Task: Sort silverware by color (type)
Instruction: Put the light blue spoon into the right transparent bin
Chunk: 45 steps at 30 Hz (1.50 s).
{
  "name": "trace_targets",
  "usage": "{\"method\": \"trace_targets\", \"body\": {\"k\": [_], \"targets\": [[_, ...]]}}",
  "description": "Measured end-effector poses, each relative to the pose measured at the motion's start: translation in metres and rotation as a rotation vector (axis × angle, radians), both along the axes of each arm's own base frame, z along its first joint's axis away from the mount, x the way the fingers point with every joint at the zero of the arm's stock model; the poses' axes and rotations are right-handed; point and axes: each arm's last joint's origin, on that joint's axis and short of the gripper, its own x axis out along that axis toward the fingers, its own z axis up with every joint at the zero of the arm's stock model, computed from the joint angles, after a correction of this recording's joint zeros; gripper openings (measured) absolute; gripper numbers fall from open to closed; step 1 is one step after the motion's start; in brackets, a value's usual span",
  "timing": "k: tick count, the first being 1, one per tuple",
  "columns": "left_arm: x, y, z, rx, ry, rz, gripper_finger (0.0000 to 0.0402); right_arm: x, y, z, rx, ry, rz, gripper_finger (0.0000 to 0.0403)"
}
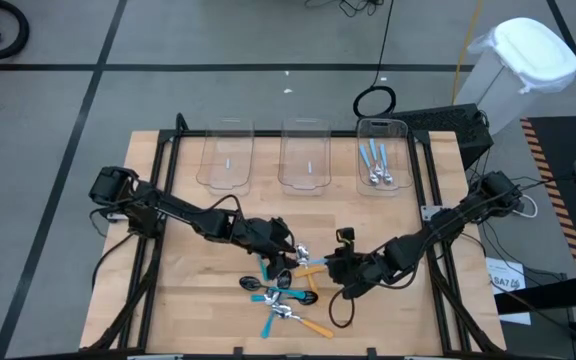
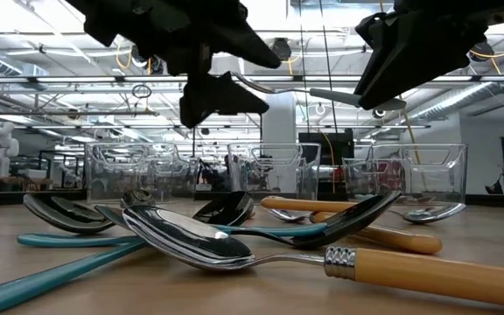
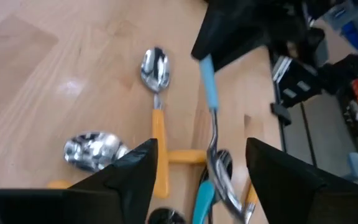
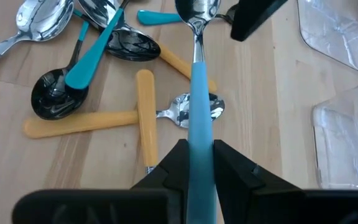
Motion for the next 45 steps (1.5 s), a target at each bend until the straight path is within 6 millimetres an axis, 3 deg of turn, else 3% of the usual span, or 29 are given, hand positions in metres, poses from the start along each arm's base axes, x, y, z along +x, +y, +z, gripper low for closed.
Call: {"method": "trace_targets", "body": {"k": [12,24,36,45], "targets": [[0.007,0.001,-0.002,-0.027,-0.031,-0.01,0.0212,0.003,0.001,-0.008,-0.029,0.022,0.016,0.0045],[0.017,-0.001,-0.013,-0.007,0.115,-0.027,0.0174,0.007,0.0,-0.011,-0.07,0.02,0.022,0.0045],[0.019,-0.002,-0.015,-0.019,0.111,-0.055,0.0137,0.006,0.0,-0.012,-0.079,0.026,0.016,0.0045],[0.02,-0.002,-0.015,0.012,0.096,-0.078,0.0084,0.004,-0.001,-0.013,-0.087,0.045,0.01,0.0045]]}}
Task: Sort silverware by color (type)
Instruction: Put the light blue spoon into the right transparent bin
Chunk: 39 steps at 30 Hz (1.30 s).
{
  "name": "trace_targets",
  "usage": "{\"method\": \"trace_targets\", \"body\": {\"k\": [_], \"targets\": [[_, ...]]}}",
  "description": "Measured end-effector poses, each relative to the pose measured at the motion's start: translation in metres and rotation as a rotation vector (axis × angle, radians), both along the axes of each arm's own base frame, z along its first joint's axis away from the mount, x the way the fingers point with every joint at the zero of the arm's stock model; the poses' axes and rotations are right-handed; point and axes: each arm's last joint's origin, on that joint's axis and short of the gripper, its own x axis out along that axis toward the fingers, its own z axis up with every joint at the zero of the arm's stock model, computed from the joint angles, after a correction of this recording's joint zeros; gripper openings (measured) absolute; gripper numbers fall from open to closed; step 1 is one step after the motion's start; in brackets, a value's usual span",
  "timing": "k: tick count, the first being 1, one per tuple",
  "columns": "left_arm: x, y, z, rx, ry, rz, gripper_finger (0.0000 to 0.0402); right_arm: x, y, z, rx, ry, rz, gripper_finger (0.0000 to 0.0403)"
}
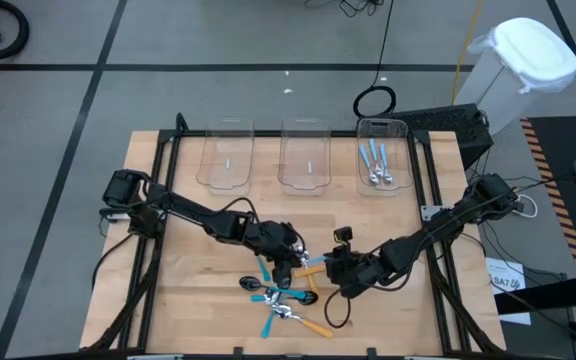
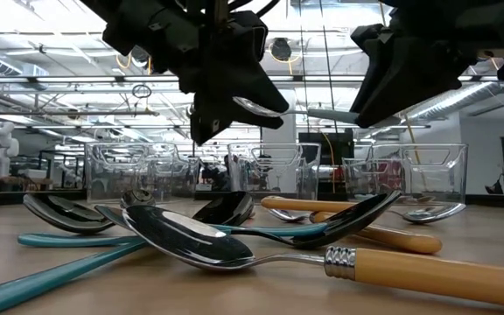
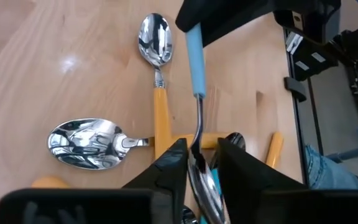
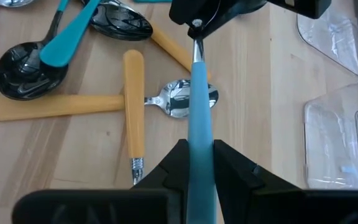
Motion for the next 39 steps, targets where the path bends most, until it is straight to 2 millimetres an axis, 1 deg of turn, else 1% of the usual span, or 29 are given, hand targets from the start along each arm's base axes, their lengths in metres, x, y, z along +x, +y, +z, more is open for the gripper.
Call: {"method": "trace_targets", "body": {"k": [5,9,24,31,35,39], "targets": [[0.0,0.001,0.0,0.021,-0.005,-0.004,0.0046,-0.001,-0.002,0.0,-0.04,0.0,-0.022,0.0045],[0.001,0.005,-0.001,0.016,-0.001,0.011,0.003,-0.002,-0.002,0.0,-0.045,0.001,-0.026,0.0045],[0.002,0.012,0.0,0.04,-0.01,0.04,0.0026,-0.005,-0.005,-0.002,-0.054,0.025,-0.065,0.0045],[0.002,0.013,0.0,0.079,-0.022,0.042,0.0026,-0.005,-0.006,-0.002,-0.072,0.022,-0.075,0.0047],[0.003,0.013,0.0,0.1,-0.031,0.031,0.0022,-0.005,-0.006,-0.001,-0.075,0.011,-0.087,0.0062],[0.003,0.013,0.001,0.2,-0.065,-0.014,0.001,-0.005,-0.006,-0.001,-0.07,0.001,-0.094,0.0085]]}}
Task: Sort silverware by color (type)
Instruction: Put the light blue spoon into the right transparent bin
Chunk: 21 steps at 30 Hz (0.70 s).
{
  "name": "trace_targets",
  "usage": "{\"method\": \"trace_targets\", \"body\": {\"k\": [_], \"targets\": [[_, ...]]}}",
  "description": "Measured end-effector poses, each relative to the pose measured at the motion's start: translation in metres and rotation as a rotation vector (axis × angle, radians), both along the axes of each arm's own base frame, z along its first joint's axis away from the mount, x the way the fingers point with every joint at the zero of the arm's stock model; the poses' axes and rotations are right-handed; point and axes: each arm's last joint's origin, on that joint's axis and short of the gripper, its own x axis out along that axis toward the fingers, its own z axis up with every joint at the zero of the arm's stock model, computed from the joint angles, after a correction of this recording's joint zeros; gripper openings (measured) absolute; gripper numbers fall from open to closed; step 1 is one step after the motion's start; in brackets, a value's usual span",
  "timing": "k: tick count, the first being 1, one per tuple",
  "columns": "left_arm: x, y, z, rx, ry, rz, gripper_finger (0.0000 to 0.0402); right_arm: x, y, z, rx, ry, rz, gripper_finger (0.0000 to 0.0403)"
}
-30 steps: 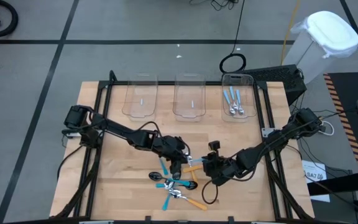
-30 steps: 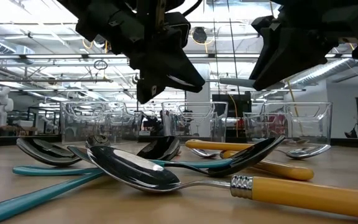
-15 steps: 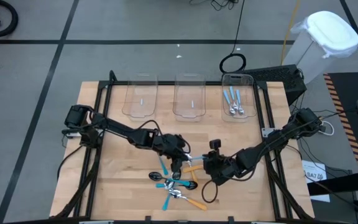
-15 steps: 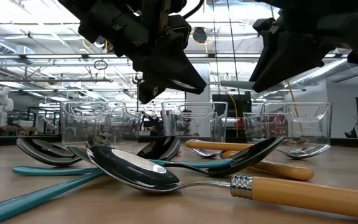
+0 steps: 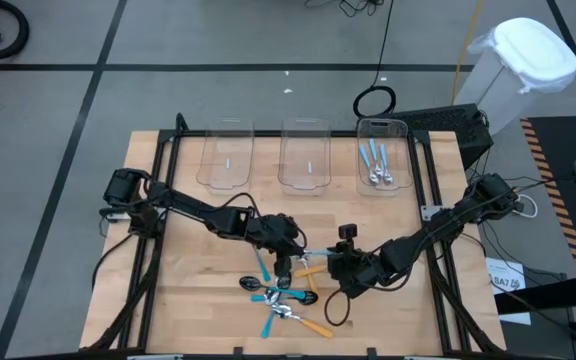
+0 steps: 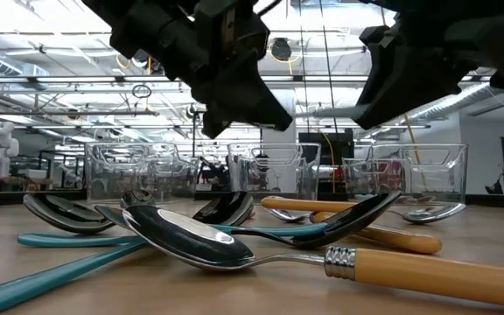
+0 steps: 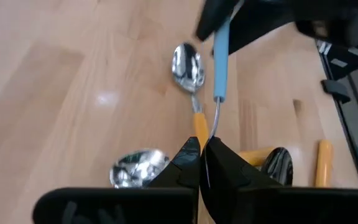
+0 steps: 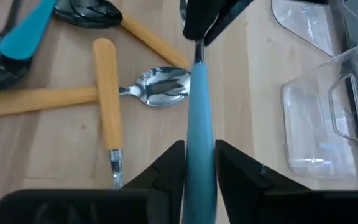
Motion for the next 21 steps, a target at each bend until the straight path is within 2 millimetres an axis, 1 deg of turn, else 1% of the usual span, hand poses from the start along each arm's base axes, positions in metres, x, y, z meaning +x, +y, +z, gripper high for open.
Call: {"method": "trace_targets", "body": {"k": [2,9,15,19,21], "targets": [[0.001,0.0,0.002,0.04,-0.028,-0.01,0.001,-0.001,0.0,0.0,0.008,-0.003,-0.013,0.0096],[0.006,-0.002,0.011,0.057,-0.147,-0.029,0.001,-0.009,-0.005,0.007,0.066,-0.011,-0.116,0.0124],[0.007,-0.007,0.017,0.104,-0.206,-0.065,0.001,-0.021,-0.01,0.027,0.134,-0.018,-0.259,0.0136],[0.005,-0.009,0.02,0.116,-0.211,-0.07,0.001,-0.035,-0.007,0.036,0.16,-0.028,-0.278,0.0136],[0.001,-0.009,0.023,0.112,-0.181,-0.1,0.001,-0.043,-0.002,0.04,0.139,-0.053,-0.273,0.0136]]}}
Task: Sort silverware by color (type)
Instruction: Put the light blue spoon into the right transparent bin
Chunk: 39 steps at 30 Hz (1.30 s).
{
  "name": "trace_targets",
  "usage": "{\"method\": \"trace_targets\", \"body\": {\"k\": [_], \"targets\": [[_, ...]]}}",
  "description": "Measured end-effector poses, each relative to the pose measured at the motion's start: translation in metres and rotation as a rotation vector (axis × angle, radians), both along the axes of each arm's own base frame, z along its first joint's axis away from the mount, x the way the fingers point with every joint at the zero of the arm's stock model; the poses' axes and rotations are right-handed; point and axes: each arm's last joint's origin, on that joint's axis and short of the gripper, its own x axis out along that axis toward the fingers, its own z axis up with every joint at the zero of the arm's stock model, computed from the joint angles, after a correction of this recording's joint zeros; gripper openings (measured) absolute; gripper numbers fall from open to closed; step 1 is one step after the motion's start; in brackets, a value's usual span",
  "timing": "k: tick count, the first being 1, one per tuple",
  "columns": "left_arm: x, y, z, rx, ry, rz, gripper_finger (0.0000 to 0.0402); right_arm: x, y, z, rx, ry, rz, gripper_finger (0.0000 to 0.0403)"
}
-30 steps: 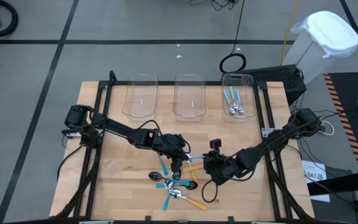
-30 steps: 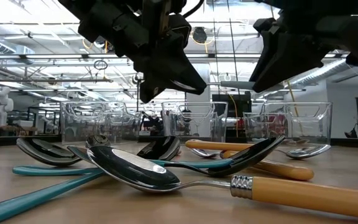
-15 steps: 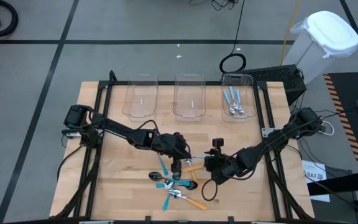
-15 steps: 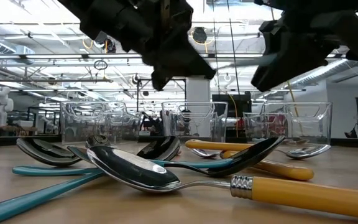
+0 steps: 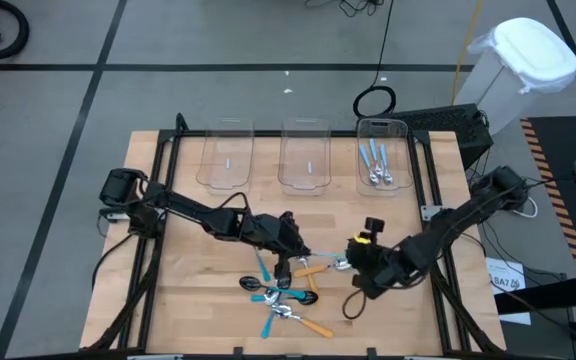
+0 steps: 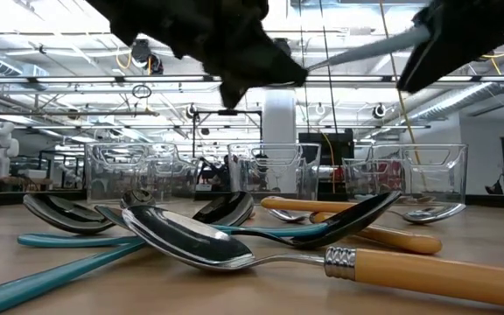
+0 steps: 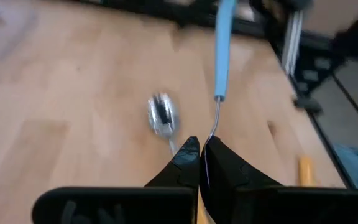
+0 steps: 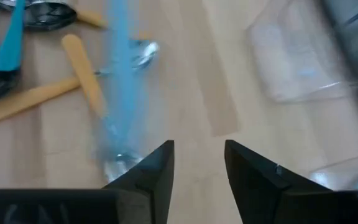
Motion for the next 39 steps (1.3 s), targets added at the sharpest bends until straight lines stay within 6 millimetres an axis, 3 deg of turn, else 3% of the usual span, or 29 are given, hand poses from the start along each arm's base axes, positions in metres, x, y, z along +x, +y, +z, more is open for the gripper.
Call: {"method": "trace_targets", "body": {"k": [9,19,24,33,39], "targets": [[-0.015,-0.011,0.029,-0.007,-0.056,-0.046,0.001,-0.03,0.012,0.004,-0.107,-0.171,0.041,0.0137],[-0.011,-0.03,0.066,-0.001,-0.458,-0.086,0.001,-0.041,0.013,-0.017,-0.13,-0.436,0.141,0.0137],[-0.011,-0.039,0.074,0.002,-0.597,-0.075,0.001,-0.039,0.014,-0.012,-0.057,-0.585,0.221,0.0137],[-0.004,-0.048,0.062,0.046,-0.68,-0.016,0.001,-0.029,0.018,0.022,0.093,-0.95,0.382,0.0137],[0.007,-0.055,0.046,0.081,-0.744,0.003,0.001,-0.025,0.022,0.031,0.12,-1.086,0.455,0.0137]]}}
